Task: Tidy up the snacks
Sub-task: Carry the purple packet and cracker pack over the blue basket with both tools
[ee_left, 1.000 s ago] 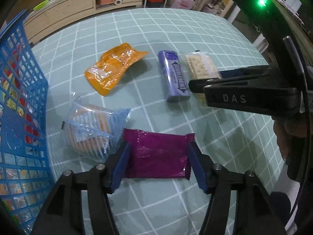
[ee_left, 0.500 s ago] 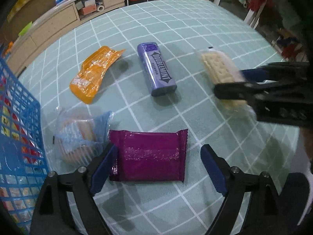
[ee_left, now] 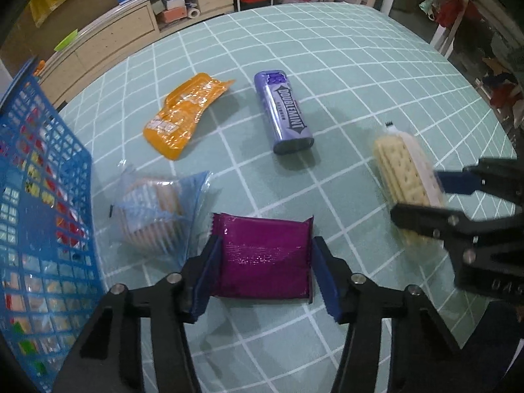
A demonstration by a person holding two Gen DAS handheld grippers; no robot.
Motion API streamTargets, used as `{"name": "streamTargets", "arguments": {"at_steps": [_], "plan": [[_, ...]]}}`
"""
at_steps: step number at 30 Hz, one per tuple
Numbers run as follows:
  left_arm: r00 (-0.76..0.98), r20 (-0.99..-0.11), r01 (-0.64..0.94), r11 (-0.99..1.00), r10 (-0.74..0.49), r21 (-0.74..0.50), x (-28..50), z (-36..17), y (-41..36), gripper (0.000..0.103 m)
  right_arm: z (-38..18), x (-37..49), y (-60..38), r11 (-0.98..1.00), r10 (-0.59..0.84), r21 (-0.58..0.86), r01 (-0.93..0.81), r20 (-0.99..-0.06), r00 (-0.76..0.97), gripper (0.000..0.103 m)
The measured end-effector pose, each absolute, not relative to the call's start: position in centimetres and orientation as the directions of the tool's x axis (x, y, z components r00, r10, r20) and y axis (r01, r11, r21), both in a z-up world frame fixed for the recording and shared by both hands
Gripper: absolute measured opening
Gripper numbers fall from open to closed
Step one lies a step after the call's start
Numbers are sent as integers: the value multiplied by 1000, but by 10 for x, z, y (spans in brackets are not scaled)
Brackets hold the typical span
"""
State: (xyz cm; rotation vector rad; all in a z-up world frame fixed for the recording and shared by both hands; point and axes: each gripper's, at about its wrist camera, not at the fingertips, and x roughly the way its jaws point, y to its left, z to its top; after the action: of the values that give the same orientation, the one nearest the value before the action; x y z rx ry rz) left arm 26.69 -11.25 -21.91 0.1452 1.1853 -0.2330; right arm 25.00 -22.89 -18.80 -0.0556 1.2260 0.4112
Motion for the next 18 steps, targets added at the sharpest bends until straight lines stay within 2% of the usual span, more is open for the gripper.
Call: {"name": "streamTargets", "arguments": {"at_steps": [7, 18], "plan": [[376, -917, 234, 971, -135, -47, 244, -207, -104, 50, -182, 239, -223, 918, 281, 172, -357, -918, 280, 51], [498, -853, 224, 973, -155, -47, 224, -137, -98, 50, -125, 222, -216, 911, 289, 136, -390, -885, 365, 51]]}}
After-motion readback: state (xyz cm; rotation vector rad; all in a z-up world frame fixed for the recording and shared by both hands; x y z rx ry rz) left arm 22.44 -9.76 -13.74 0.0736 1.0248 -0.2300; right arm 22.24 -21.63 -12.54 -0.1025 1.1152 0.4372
